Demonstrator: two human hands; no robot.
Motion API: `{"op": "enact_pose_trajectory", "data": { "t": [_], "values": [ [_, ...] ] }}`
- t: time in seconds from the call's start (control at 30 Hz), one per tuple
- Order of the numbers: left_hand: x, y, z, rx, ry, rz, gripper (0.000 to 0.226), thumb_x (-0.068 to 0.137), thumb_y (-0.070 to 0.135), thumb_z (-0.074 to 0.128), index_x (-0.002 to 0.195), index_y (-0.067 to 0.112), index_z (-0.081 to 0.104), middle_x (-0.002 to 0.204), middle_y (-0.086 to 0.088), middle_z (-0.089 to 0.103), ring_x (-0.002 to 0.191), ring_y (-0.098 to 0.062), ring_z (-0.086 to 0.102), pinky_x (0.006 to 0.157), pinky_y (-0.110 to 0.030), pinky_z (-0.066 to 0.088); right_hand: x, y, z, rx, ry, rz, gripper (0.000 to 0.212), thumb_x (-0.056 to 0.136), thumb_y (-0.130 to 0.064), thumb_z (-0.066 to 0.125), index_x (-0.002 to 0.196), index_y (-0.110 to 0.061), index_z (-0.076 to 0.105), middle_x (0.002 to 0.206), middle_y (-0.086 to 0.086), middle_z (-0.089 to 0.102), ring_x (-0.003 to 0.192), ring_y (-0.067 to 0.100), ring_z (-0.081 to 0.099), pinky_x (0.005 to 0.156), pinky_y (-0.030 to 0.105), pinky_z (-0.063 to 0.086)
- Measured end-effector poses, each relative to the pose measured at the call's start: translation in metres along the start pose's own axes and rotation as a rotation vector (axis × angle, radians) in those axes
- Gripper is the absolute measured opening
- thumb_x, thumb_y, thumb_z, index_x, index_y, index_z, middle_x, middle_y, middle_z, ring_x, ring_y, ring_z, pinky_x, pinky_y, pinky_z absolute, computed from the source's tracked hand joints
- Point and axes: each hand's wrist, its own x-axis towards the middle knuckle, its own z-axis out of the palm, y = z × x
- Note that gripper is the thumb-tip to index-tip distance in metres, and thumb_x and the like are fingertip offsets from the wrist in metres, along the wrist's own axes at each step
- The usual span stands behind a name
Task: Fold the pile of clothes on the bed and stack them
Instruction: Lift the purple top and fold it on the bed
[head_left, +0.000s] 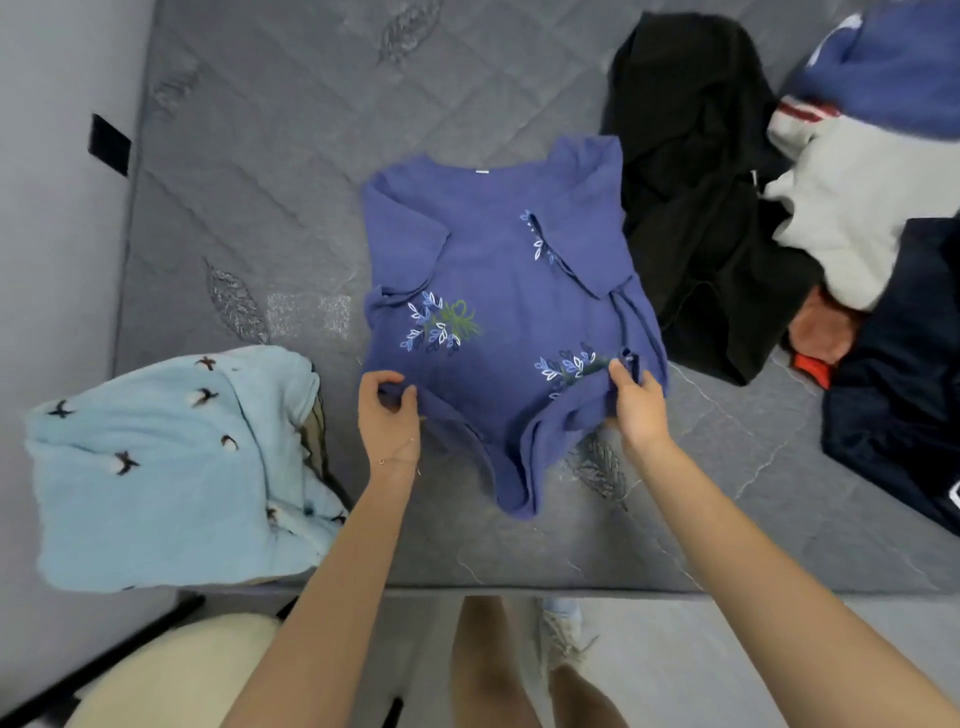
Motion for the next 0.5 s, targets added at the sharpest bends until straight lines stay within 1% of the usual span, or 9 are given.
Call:
{"op": "enact_pose_trajectory", "data": {
  "t": [0.03,0.1,0.13,0.2,0.23,0.27,0.33,0.4,0.5],
  "values": [
    [0.016,0.009,0.004,-0.040,0.006,0.006,0.036,0.087,-0.009,0.056,0.082,0.026,0.047,0.084,0.007,0.049,0.064,0.003,0.051,0.061,-0.033,0.053,0.008,-0.011,0.012,0.039,-0.003,0.004,0.014,0.100,-0.019,0.049,0.111,-0.014,0.055,0.104,0.004,0.062,0.090,0.018,0.060,0.078,0.033,0.052],
    [0.051,0.026,0.014,-0.117,0.021,0.013,0.032,0.087,-0.009,0.055,0.085,0.022,0.050,0.087,0.002,0.051,0.068,0.002,0.052,0.067,-0.031,0.051,0.030,-0.033,0.036,0.090,0.023,0.003,0.020,0.101,-0.024,0.048,0.118,-0.016,0.053,0.107,0.004,0.062,0.093,0.020,0.062,0.082,0.040,0.054],
    [0.070,0.032,0.018,-0.153,0.026,0.017,0.027,0.087,-0.011,0.054,0.088,0.016,0.051,0.087,-0.002,0.051,0.068,0.003,0.054,0.069,-0.025,0.050,0.041,-0.044,0.047,0.108,0.053,0.000,0.023,0.101,-0.025,0.047,0.121,-0.015,0.051,0.108,0.003,0.061,0.091,0.018,0.062,0.080,0.038,0.055],
    [0.103,0.048,0.027,-0.175,0.032,0.029,0.022,0.088,-0.014,0.051,0.093,0.006,0.049,0.083,-0.003,0.049,0.063,0.010,0.055,0.061,-0.012,0.046,0.062,-0.063,0.067,0.167,0.104,0.006,0.020,0.102,-0.025,0.046,0.119,-0.016,0.048,0.100,0.000,0.060,0.080,0.010,0.060,0.062,0.025,0.056],
    [0.119,0.053,0.031,-0.173,0.022,0.040,0.022,0.088,-0.013,0.051,0.092,0.008,0.049,0.081,0.000,0.048,0.059,0.011,0.053,0.057,-0.013,0.045,0.072,-0.073,0.075,0.203,0.120,0.009,0.017,0.102,-0.024,0.045,0.117,-0.016,0.048,0.097,0.000,0.060,0.077,0.008,0.059,0.055,0.021,0.054],
    [0.134,0.057,0.036,-0.183,0.010,0.042,0.026,0.088,-0.012,0.052,0.089,0.014,0.050,0.080,0.001,0.047,0.058,0.010,0.052,0.056,-0.016,0.046,0.082,-0.081,0.083,0.228,0.129,0.009,0.017,0.102,-0.023,0.044,0.116,-0.015,0.050,0.097,0.001,0.061,0.077,0.009,0.060,0.052,0.019,0.054],
    [0.162,0.061,0.046,-0.226,0.004,0.014,0.032,0.089,-0.011,0.052,0.085,0.021,0.048,0.082,0.002,0.047,0.060,0.008,0.052,0.054,-0.014,0.049,0.104,-0.093,0.095,0.233,0.146,0.004,0.024,0.102,-0.024,0.044,0.120,-0.011,0.053,0.104,0.004,0.063,0.083,0.014,0.063,0.054,0.022,0.055],
    [0.186,0.061,0.055,-0.268,0.040,0.005,0.033,0.088,-0.011,0.052,0.083,0.021,0.048,0.086,0.001,0.051,0.068,0.004,0.054,0.054,-0.013,0.049,0.124,-0.104,0.104,0.239,0.178,0.005,0.033,0.102,-0.025,0.045,0.128,-0.006,0.052,0.111,0.007,0.063,0.093,0.020,0.063,0.056,0.025,0.055],
    [0.215,0.068,0.065,-0.350,0.105,-0.011,0.031,0.088,-0.011,0.054,0.082,0.019,0.048,0.084,0.001,0.053,0.071,-0.002,0.054,0.056,-0.016,0.051,0.152,-0.123,0.111,0.302,0.207,-0.002,0.031,0.102,-0.023,0.043,0.131,-0.011,0.045,0.107,0.005,0.062,0.090,0.019,0.063,0.059,0.029,0.054]
  ]
}}
